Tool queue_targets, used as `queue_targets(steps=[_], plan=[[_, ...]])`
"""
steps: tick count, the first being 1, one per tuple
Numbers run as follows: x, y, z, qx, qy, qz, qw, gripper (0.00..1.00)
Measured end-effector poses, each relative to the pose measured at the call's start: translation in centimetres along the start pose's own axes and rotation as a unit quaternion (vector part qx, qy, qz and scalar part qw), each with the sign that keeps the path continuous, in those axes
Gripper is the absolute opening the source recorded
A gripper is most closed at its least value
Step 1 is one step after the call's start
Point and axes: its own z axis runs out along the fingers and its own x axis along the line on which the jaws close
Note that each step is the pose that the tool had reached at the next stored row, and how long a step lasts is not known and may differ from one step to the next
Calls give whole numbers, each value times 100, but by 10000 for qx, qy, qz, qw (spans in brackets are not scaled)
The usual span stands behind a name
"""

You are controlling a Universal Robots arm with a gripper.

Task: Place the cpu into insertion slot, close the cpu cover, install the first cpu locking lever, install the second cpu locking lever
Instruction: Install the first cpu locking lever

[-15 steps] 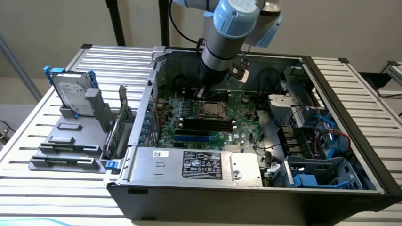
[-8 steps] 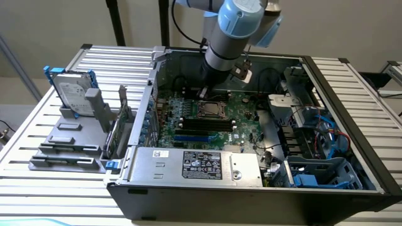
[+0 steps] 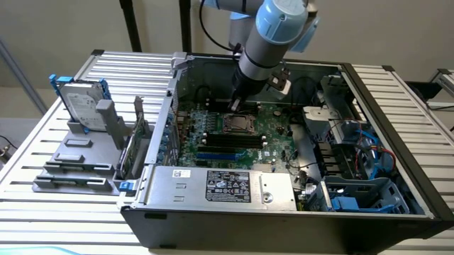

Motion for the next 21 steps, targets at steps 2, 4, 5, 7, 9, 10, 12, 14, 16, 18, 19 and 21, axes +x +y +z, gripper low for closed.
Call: queue_targets(steps=[2,4,5,7,9,10,12,14,16,18,19,21], plan=[[14,31,-4,10,-6,4,10000,11],[26,60,-8,19,-11,8,10000,11],[32,74,-10,23,-13,10,10000,11],[44,101,-14,30,-18,13,10000,11],[55,128,-19,35,-24,16,10000,11],[60,139,-20,35,-27,17,10000,11],[69,161,-23,36,-32,18,10000,11],[75,178,-24,35,-37,20,10000,11],[82,194,-23,32,-44,21,10000,11],[86,207,-22,28,-51,23,10000,11],[88,214,-22,27,-55,23,10000,11],[89,226,-19,24,-59,24,10000,11]])
